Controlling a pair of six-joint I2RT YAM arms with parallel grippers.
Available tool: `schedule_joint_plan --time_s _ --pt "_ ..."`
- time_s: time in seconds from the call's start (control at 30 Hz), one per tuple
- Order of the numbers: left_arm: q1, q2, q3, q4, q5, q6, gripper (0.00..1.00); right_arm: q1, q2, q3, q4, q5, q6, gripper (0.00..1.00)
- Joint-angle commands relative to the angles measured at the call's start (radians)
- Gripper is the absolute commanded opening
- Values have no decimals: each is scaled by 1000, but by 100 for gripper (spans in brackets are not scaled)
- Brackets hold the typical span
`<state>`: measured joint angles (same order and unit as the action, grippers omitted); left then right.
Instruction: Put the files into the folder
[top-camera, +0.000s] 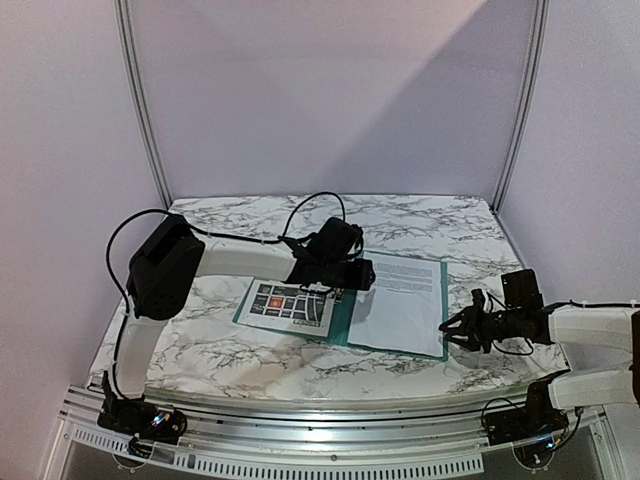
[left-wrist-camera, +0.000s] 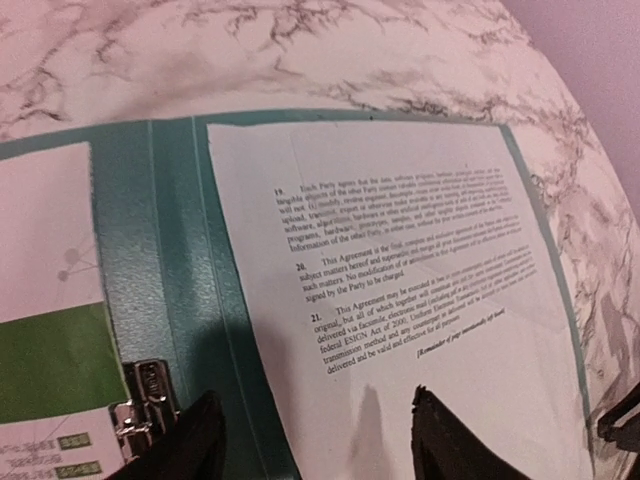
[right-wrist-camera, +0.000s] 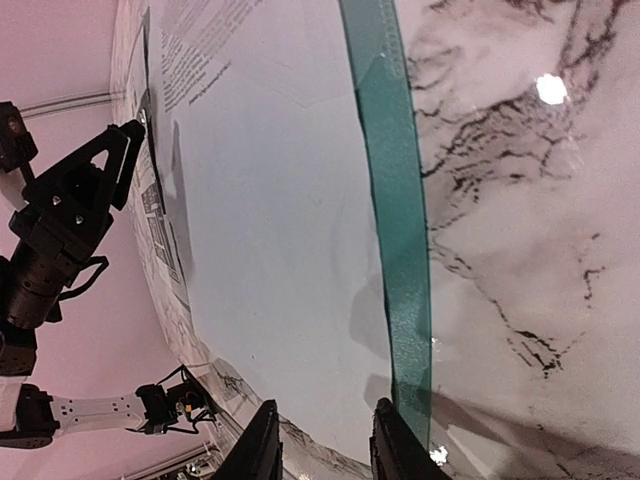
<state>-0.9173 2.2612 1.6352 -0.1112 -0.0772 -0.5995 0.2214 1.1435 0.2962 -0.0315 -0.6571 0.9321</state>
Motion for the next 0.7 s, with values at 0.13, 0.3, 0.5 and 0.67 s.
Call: schedule_joint_plan --time_s 0.13,0.3,0.5,0.67 --pt "-18 -174 -36 -80 -162 128 80 -2 -11 100 -102 53 -79 31" --pt "-9 -296 -148 -100 -233 144 92 -1 -19 150 -155 84 -128 32" --pt "36 -500 -380 -99 -322 141 100 2 -3 230 -111 59 -188 32" --pt "115 -631 -548 -50 -292 136 99 39 110 363 -62 133 -258 32"
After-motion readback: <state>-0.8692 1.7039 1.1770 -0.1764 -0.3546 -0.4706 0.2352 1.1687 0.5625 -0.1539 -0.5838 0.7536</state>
